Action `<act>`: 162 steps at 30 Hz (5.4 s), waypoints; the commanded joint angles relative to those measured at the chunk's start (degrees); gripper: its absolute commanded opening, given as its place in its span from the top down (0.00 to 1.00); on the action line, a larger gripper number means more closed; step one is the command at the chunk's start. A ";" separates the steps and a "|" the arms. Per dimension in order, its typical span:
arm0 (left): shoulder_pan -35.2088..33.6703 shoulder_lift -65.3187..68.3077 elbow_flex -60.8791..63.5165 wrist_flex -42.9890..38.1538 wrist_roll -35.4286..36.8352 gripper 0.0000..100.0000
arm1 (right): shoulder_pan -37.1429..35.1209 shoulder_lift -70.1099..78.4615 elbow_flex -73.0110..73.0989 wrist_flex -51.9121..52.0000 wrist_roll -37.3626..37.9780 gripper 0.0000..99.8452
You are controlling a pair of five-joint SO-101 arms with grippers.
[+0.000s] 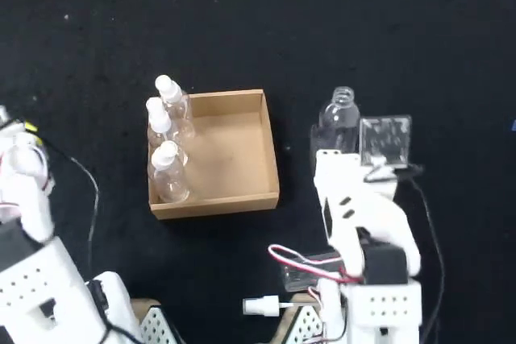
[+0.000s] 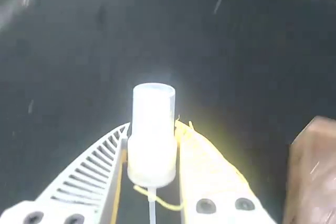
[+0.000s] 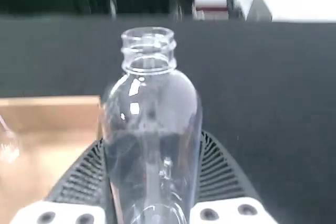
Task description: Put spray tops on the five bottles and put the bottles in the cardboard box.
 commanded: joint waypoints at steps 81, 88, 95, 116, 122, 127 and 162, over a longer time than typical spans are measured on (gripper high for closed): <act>76.62 -5.45 14.02 5.01 -20.84 0.97 | 37.27 29.76 -16.92 1.93 6.42 0.99; 80.31 -5.45 20.18 4.75 -20.92 0.97 | 40.97 45.23 -21.32 1.85 10.55 0.99; 87.69 -5.36 18.77 9.58 -21.10 0.94 | 42.46 46.55 -16.57 -1.32 10.73 0.99; 88.22 -6.15 15.34 17.85 -20.57 0.97 | 41.93 46.99 -13.67 -4.48 10.73 0.99; 88.22 -5.54 6.37 27.78 -21.01 0.96 | 41.93 46.99 -13.76 -4.48 10.73 0.99; 83.03 -5.45 0.48 33.14 -21.19 0.82 | 41.93 46.99 -13.76 -4.40 10.73 0.99; 93.93 23.82 -16.40 41.05 -25.85 0.76 | 41.93 46.81 -13.93 -4.48 10.73 0.99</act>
